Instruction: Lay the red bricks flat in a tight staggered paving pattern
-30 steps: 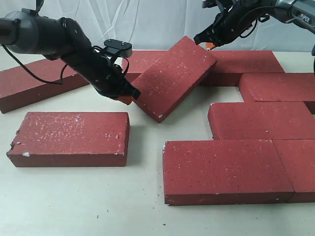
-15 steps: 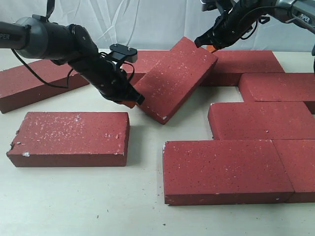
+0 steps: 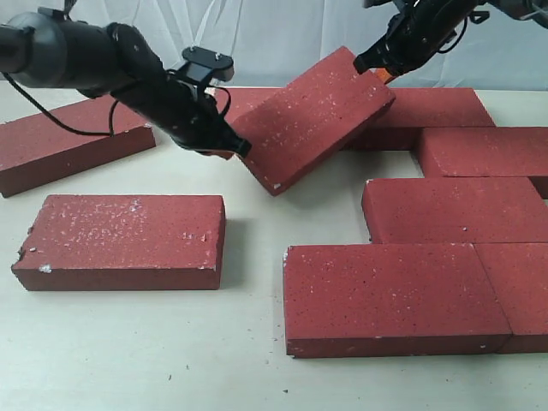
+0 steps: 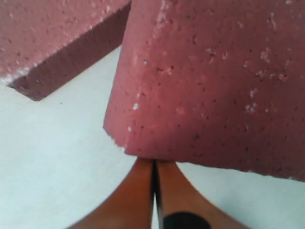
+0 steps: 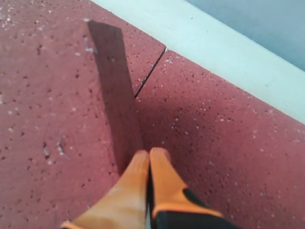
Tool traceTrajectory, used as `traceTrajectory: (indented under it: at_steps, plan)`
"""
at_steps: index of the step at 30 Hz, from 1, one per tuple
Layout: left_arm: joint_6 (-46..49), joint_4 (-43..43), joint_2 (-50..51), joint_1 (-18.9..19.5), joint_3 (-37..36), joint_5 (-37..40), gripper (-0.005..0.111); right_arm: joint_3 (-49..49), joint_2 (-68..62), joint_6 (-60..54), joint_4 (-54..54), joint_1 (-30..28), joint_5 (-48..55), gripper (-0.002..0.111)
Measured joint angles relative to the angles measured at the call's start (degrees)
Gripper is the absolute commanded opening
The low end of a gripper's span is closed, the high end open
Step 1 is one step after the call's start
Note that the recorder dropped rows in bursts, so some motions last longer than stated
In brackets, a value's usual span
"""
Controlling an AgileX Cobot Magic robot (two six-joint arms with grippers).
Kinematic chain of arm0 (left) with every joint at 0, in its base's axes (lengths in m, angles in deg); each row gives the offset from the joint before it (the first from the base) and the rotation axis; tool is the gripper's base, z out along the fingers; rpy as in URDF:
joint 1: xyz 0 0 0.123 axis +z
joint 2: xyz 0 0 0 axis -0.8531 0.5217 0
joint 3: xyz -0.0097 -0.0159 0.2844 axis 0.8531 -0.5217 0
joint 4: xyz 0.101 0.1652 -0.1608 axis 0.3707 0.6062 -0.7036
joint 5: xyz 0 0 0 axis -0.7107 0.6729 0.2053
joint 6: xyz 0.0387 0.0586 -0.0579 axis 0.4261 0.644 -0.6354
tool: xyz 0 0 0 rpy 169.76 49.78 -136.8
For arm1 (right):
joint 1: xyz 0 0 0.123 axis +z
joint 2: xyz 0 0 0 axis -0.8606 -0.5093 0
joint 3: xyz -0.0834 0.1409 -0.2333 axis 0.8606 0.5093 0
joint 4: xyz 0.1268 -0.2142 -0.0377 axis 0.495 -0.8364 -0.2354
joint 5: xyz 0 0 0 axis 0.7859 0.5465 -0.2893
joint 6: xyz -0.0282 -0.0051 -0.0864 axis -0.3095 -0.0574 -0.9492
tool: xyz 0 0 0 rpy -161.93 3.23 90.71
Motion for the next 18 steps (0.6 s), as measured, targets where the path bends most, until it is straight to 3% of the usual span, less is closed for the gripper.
traceTrajectory:
  at_steps: [8,13,18]
  plan:
    - [-2.01,4.27,-8.25,2.59,0.15,3.82,0.000,0.00,4.18,0.54,-1.23,0.72,9.83,-0.001]
    - [-3.40,6.59,-8.36,6.01,0.29,6.76,0.000,1.12,4.92,4.14,-0.90,3.81,11.42,-0.001]
    - [-3.62,6.89,-5.86,6.37,0.29,7.33,0.000,4.84,4.92,6.15,-5.54,5.56,11.89,-0.001]
